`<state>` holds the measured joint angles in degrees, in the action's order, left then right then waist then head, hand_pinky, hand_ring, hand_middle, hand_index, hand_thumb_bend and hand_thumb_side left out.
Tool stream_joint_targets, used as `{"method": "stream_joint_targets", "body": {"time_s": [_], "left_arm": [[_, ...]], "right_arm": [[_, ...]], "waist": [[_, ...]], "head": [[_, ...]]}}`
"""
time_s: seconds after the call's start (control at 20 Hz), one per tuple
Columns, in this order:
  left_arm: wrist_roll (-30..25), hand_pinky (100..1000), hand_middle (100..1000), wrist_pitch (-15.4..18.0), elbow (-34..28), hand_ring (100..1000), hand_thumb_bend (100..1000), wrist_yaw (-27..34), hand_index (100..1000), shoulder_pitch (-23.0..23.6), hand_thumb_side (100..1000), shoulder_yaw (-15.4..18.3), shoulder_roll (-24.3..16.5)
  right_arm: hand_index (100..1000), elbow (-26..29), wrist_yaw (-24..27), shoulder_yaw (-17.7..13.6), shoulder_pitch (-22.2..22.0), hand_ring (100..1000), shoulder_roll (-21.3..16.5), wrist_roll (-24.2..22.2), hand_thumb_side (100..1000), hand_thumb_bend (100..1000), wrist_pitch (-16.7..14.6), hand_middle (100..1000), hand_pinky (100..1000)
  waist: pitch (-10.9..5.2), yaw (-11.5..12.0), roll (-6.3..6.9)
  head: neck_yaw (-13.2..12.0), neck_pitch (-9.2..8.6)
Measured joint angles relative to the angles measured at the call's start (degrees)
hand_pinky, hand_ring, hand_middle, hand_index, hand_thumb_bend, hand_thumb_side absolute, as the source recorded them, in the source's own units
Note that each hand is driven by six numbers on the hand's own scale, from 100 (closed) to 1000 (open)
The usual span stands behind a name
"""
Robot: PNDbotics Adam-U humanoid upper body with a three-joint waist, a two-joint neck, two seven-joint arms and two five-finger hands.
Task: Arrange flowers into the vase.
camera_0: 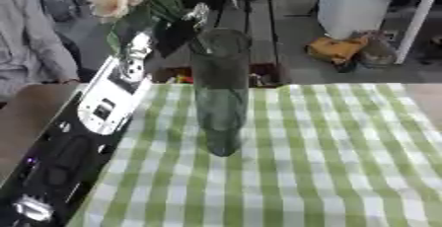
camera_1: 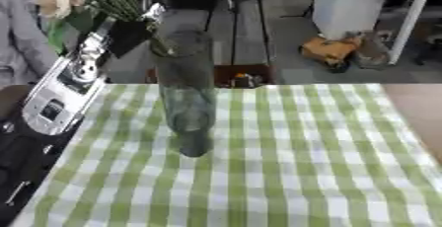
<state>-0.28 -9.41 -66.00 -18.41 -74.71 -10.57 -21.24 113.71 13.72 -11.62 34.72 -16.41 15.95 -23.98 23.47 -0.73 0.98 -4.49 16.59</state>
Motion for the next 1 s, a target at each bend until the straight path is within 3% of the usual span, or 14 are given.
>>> {"method": "stream_joint_targets", "body": {"time_s": [0.6, 1.0], "left_arm": [[-7.3, 648, 1000, -0.3, 0.2, 1000, 100, 0.5, 1000, -0.4, 889, -0.3, -0.6], [-10.4, 700, 1000, -1.3, 0.3, 1000, 100, 1.8, 1000, -0.4, 853, -0.5, -1.7]], "right_arm": [[787, 0.0, -0.3, 0.0, -0.5, 746, 0.0, 0.2, 846, 100, 0.3, 721, 653], [787, 0.0, -0.3, 0.0, -1.0, 745, 0.0, 0.3, 843, 100, 0.4, 721, 654]], "waist": [[-0.99, 0.2, 1.36], [-1.69, 0.9, 1.59]], "head": [[-0.1, 0.01], [0.0, 0.54]]}}
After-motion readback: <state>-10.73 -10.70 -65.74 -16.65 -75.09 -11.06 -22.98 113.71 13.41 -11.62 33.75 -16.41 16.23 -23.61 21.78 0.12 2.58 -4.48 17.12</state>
